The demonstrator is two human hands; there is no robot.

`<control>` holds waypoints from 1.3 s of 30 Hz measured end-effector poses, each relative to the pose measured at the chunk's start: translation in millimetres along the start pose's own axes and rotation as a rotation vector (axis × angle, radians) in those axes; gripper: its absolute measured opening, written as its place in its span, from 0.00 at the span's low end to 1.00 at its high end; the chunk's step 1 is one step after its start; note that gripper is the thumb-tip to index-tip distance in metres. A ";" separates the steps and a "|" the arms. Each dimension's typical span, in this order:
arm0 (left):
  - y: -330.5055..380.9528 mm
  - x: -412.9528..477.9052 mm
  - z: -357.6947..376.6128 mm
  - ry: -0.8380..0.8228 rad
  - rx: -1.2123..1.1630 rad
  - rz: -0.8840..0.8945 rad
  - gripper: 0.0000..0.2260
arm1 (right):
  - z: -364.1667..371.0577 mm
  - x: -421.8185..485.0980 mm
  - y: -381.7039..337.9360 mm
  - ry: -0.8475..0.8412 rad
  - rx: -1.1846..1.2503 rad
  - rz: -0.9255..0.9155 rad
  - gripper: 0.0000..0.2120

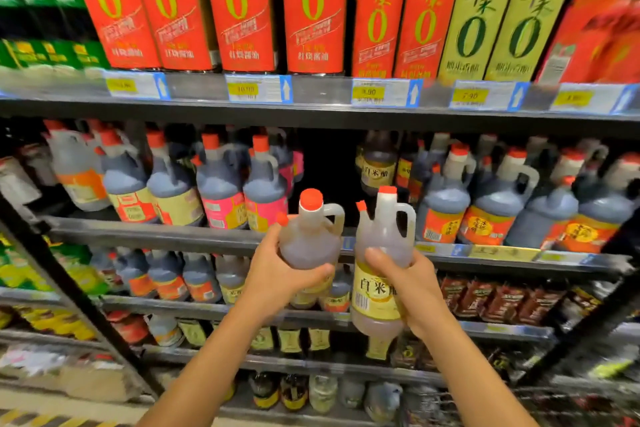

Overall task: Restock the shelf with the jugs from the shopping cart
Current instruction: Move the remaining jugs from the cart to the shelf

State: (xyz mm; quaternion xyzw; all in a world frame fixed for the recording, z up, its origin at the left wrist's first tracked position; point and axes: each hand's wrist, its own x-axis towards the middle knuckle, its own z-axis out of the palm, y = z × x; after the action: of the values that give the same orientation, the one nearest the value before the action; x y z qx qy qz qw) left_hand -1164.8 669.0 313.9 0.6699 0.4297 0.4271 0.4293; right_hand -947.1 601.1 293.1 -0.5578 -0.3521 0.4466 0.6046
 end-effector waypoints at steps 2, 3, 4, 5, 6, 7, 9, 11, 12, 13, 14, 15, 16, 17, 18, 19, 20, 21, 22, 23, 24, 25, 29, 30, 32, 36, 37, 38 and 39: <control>5.1 21.6 0.3 -0.020 -0.004 0.058 0.35 | -0.5 10.0 -3.5 0.024 0.012 -0.014 0.34; 7.8 32.2 0.3 -0.037 -0.005 0.087 0.35 | 0.4 13.8 -5.4 0.038 0.015 -0.023 0.33; 10.3 42.5 0.7 -0.055 -0.007 0.114 0.36 | 1.3 18.3 -7.0 0.052 0.009 -0.036 0.33; 12.0 52.9 1.4 -0.071 -0.016 0.140 0.36 | 2.2 22.1 -7.6 0.066 0.008 -0.041 0.34; 13.2 62.9 2.0 -0.084 -0.025 0.164 0.36 | 3.0 24.6 -8.5 0.074 0.016 -0.042 0.34; 13.5 72.8 3.1 -0.096 -0.031 0.176 0.37 | 3.9 26.6 -9.2 0.080 0.024 -0.043 0.34; 13.0 89.6 6.5 -0.131 -0.037 0.167 0.37 | 6.3 29.7 -10.0 0.101 0.012 -0.043 0.35; 7.8 105.6 12.5 -0.142 -0.035 0.130 0.35 | 9.1 33.3 -11.5 0.131 -0.004 -0.049 0.37; 4.0 113.4 15.7 -0.134 -0.031 0.111 0.35 | 9.8 35.3 -11.8 0.148 -0.009 -0.052 0.38; 2.3 119.6 19.2 -0.127 -0.029 0.084 0.33 | 10.2 37.8 -11.9 0.162 -0.013 -0.055 0.38; 1.0 125.0 23.1 -0.122 -0.027 0.054 0.31 | 9.9 39.6 -12.2 0.173 -0.015 -0.056 0.39; -1.7 130.8 27.0 -0.117 -0.028 0.019 0.28 | 9.7 40.6 -12.4 0.178 -0.017 -0.058 0.39; -4.6 136.5 30.0 -0.116 -0.030 -0.014 0.25 | 9.6 40.8 -13.4 0.177 -0.017 -0.060 0.38; -7.3 141.6 32.9 -0.118 -0.040 -0.046 0.24 | 9.1 41.4 -13.6 0.177 -0.019 -0.061 0.38; -11.5 146.4 34.9 -0.126 -0.048 -0.079 0.25 | 9.0 41.6 -14.2 0.179 -0.024 -0.060 0.37; -15.1 150.3 37.4 -0.132 -0.057 -0.103 0.29 | 9.0 42.2 -14.5 0.180 -0.027 -0.062 0.36; -19.0 153.6 39.4 -0.132 -0.063 -0.120 0.35 | 8.6 42.7 -14.5 0.183 -0.026 -0.065 0.35; -22.0 156.0 41.3 -0.131 -0.078 -0.125 0.40 | 8.3 42.8 -14.4 0.184 -0.025 -0.066 0.35; -25.1 159.3 43.0 -0.132 -0.088 -0.129 0.42 | 7.8 42.7 -14.3 0.189 -0.022 -0.060 0.35; -25.4 161.2 44.5 -0.140 -0.085 -0.127 0.44 | 6.9 42.8 -14.1 0.191 -0.020 -0.057 0.35; -24.6 162.1 45.3 -0.158 -0.072 -0.116 0.44 | 6.0 42.6 -13.9 0.191 -0.017 -0.055 0.33; -24.0 162.8 45.3 -0.184 -0.056 -0.098 0.44 | 5.0 42.5 -13.3 0.186 -0.013 -0.056 0.31; -28.8 162.7 42.7 -0.277 -0.038 -0.086 0.47 | 2.3 42.3 -8.6 0.199 -0.017 -0.044 0.34; -32.0 159.8 40.5 -0.292 -0.037 -0.091 0.48 | 1.3 42.2 -7.3 0.203 -0.013 -0.043 0.34; -37.9 150.0 38.9 -0.275 -0.027 -0.110 0.48 | -1.3 42.1 -3.2 0.200 -0.010 -0.044 0.32; -42.8 145.5 43.7 -0.184 0.013 -0.113 0.38 | -5.5 40.8 2.8 0.214 -0.005 -0.036 0.33; -42.9 149.6 48.5 -0.177 0.026 -0.106 0.38 | -7.0 40.8 4.0 0.216 -0.004 -0.032 0.34; -40.8 153.3 53.8 -0.178 0.055 -0.101 0.38 | -8.1 40.3 4.5 0.220 -0.001 -0.026 0.35; -38.9 157.6 59.8 -0.176 0.077 -0.094 0.38 | -9.4 40.2 5.0 0.222 0.004 -0.024 0.35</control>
State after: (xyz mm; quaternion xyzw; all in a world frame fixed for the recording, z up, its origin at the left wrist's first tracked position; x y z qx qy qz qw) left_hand -1074.7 815.3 293.3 0.6998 0.4374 0.3291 0.4589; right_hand -925.0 635.1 284.0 -0.5984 -0.2888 0.3756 0.6461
